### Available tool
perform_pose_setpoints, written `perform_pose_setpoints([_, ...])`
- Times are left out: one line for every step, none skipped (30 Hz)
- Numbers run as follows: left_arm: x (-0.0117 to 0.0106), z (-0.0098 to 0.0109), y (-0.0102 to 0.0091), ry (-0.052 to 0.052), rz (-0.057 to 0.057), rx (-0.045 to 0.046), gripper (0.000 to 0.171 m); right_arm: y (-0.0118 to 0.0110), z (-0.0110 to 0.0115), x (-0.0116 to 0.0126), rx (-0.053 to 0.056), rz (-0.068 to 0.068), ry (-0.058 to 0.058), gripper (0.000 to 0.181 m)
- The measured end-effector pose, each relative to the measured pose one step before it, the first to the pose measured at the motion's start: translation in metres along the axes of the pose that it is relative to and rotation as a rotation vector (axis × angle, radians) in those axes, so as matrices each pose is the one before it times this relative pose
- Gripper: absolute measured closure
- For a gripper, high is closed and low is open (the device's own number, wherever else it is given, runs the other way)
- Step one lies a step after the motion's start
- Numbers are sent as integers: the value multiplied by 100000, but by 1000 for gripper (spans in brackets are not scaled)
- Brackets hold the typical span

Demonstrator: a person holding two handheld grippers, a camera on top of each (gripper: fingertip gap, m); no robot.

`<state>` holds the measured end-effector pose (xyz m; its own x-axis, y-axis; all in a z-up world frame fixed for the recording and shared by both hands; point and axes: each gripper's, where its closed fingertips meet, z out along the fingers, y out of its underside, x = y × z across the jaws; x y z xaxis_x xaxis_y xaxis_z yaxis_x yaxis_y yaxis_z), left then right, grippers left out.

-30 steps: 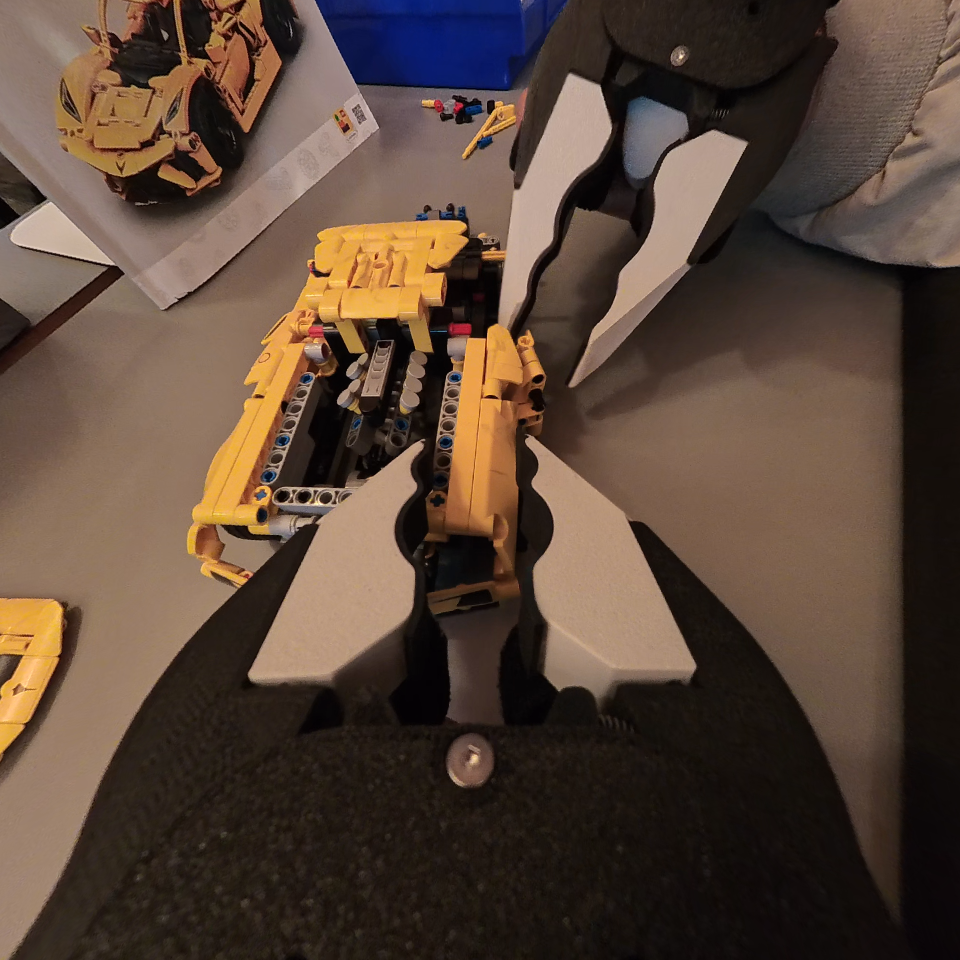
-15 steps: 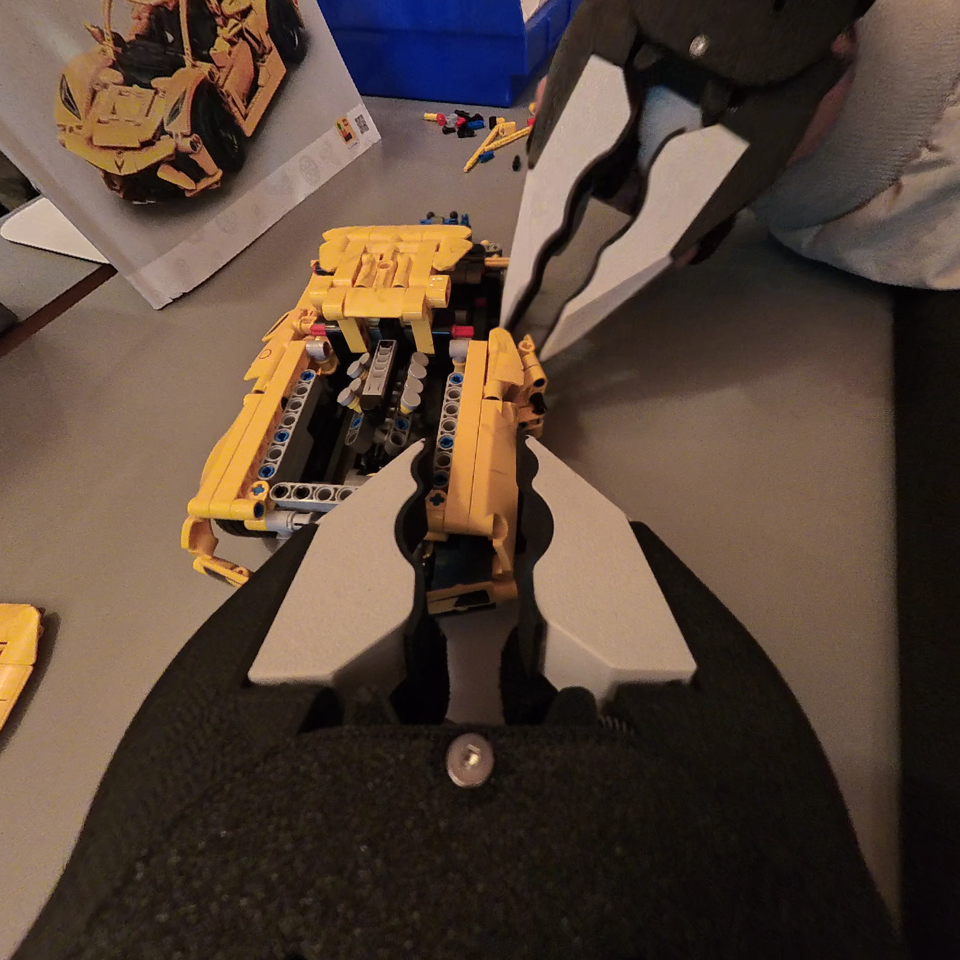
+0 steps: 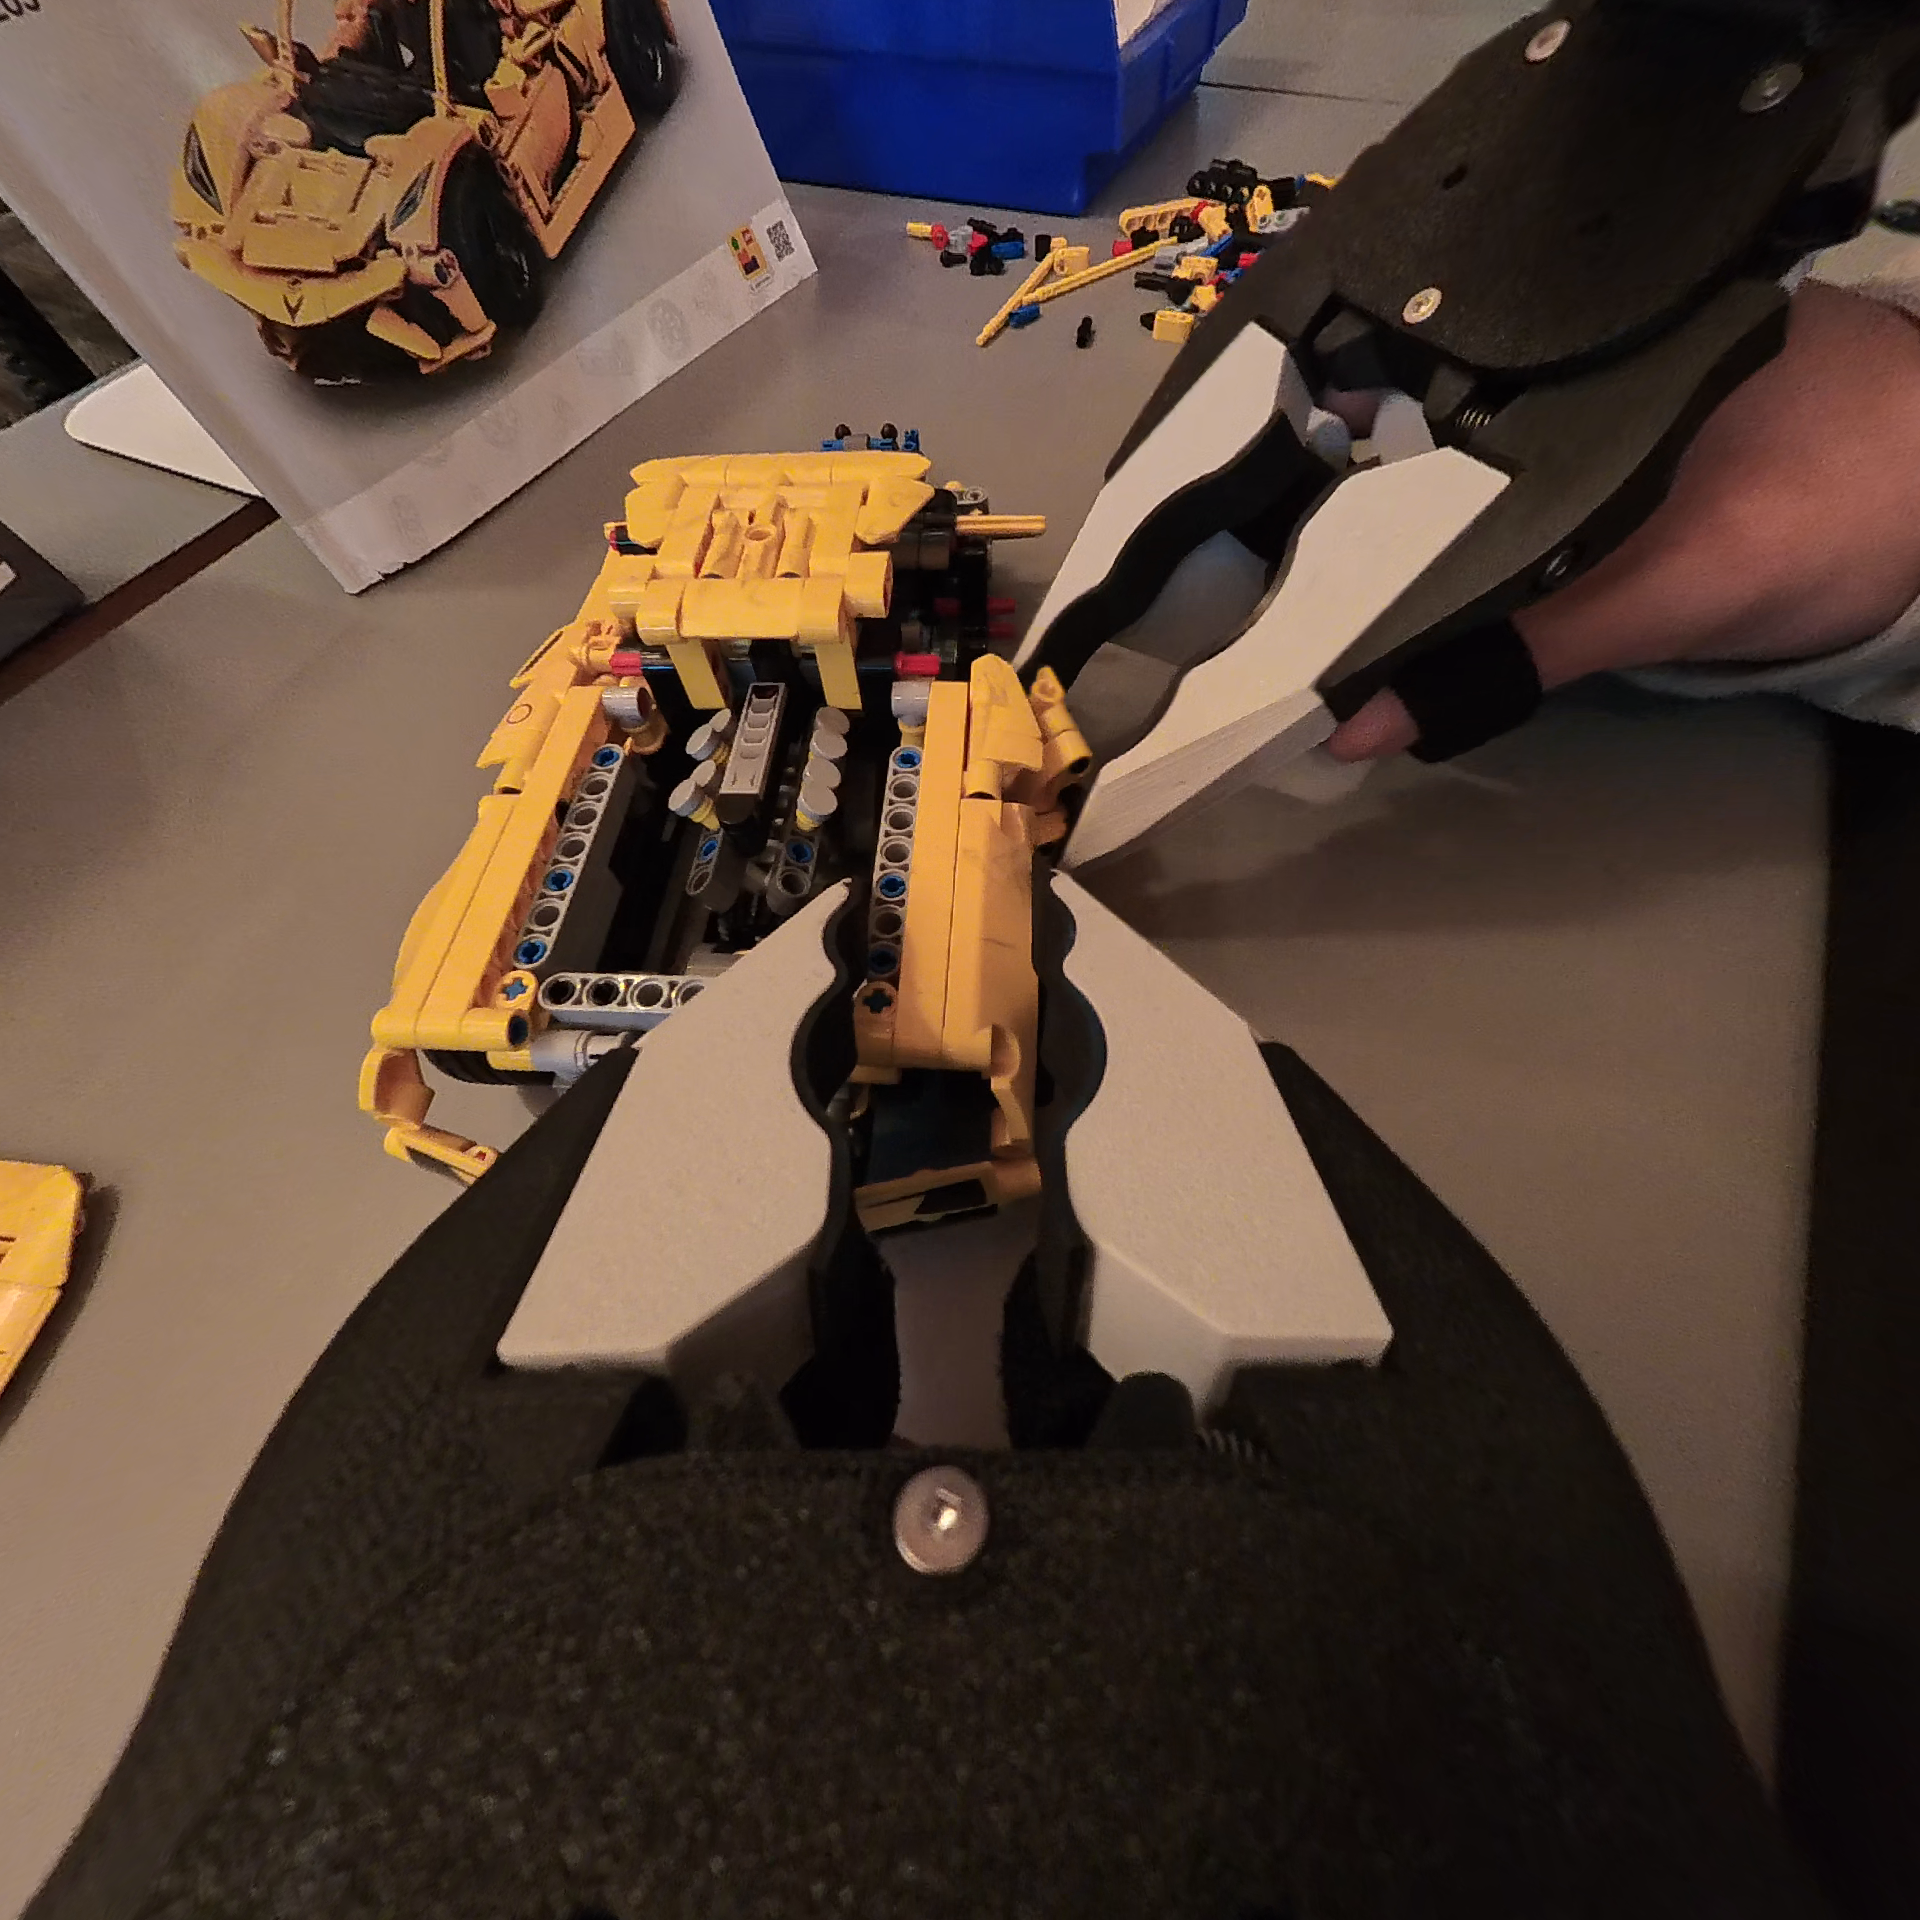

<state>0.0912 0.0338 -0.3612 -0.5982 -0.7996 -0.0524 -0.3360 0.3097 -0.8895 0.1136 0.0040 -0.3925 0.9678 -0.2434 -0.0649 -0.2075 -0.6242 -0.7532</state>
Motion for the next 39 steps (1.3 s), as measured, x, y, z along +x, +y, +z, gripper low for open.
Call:
perform_pose_setpoints([-3,-142,68,546,32,307,141,248,-104,-157,-145,-3777,-3096,141])
perform_pose_setpoints([21,-176,75,1180,-406,225,141,204,-217,-77,1045,-6578,-3102,141])
perform_pose_setpoints([45,-122,40,1354,-670,276,141,188,-230,-110,10,-4031,-4021,141])
perform_pose_setpoints([53,-37,22,1003,-461,1,141,34,-127,-273,-217,-4353,-4245,142])
perform_pose_setpoints([63,-14,3,734,232,43,141,73,-153,86,-323,-9611,-507,141])
perform_pose_setpoints([44,21,-26,650,174,155,141,17,-142,131,-1042,-5937,-268,141])
perform_pose_setpoints([7,58,-25,333,-60,71,141,-44,-36,13,-524,-2210,-560,141])
perform_pose_setpoints([5,58,-35,-16,279,52,141,-43,42,99,61,1857,368,141])
perform_pose_setpoints([-9,56,-8,-413,929,-220,141,26,-11,248,281,4899,1260,141])
perform_pose_setpoints([-18,43,-18,-555,551,-174,141,320,-155,202,-1316,4380,1247,143])
perform_pose_setpoints([-29,55,-51,-486,-690,119,141,209,-337,431,-214,3983,3742,138])
perform_pose_setpoints([0,58,-28,-714,-188,-144,141,24,-393,233,1026,5024,3189,135])
perform_pose_setpoints([4,76,-48,-857,216,-68,141,-141,-310,-416,1164,5870,-392,134])
perform_pose_setpoints([-9,88,-50,-718,-208,-84,141,-251,-108,-726,1165,6581,-1557,128])
perform_pose_setpoints([2,85,-49,-511,-257,-68,141,-39,105,-336,-43,8156,1274,129])
perform_pose_setpoints([3,66,-35,-238,-51,-107,141,-65,345,-594,296,5046,-311,127])
perform_pose_setpoints([10,44,-21,-43,-210,-118,141,14,474,-91,874,1450,3177,127])
perform_pose_setpoints([17,37,-24,7,-241,-50,141,301,540,361,-1391,-443,5420,129])
perform_pose_setpoints([8,0,-3,-48,17,-87,141,391,456,478,-3021,-1122,4773,137])
perform_pose_setpoints([9,-23,20,-97,49,-92,141,36,143,690,-1079,-1010,4354,143])
perform_pose_setpoints([-14,-42,25,-181,-26,-149,141,-239,-94,176,1309,-790,-267,148])
perform_pose_setpoints([-42,-47,21,-383,262,-88,141,7,-129,-181,-66,194,-2948,157])
perform_pose_setpoints([-42,-61,26,-200,298,-175,141,162,-202,173,-219,-460,-185,163])
perform_pose_setpoints([-8,-87,21,223,-230,-67,142,108,-285,558,965,-1442,2578,167])
perform_pose_setpoints([11,-65,20,217,-389,45,142,249,-133,433,-255,-472,1084,168])
perform_pose_setpoints([4,-30,13,-60,-121,-83,142,89,58,-180,129,1793,-2801,168])
perform_pose_setpoints([-3,-9,10,-125,163,46,142,-27,75,-77,440,1179,-1413,167])
perform_pose_setpoints([4,6,-11,69,80,80,142,-213,23,-85,1078,-318,-786,162])
perform_pose_setpoints([-6,13,-7,198,21,-92,142,-385,23,-157,1814,-427,-819,153])
perform_pose_setpoints([12,15,-7,209,77,3,142,-355,119,-172,1502,-876,-726,147])
perform_pose_setpoints([7,19,-8,164,168,-12,142,-276,198,28,1169,-1154,476,145])
perform_pose_setpoints([-6,11,-3,14,159,-134,142,-137,245,96,232,-1091,535,154])
perform_pose_setpoints([-13,20,-1,-212,133,-108,142,-67,131,422,-605,64,2319,166])
perform_pose_setpoints([-21,57,-16,-502,-5,168,142,-236,-22,88,-16,-112,-623,166])
perform_pose_setpoints([-27,90,-34,-660,-235,77,142,-211,-107,141,44,2157,-301,167])
perform_pose_setpoints([-5,100,-30,-732,48,-368,141,-75,-56,89,750,1676,-60,167])
perform_pose_setpoints([-1,89,-34,-486,-126,-476,141,-124,-100,122,1929,1263,411,167])
perform_pose_setpoints([-2,55,-19,-118,-437,-634,141,-210,-177,118,1767,1540,531,167])
perform_pose_setpoints([-5,26,-12,-99,-277,-791,141,-344,-218,143,2469,1034,882,167])
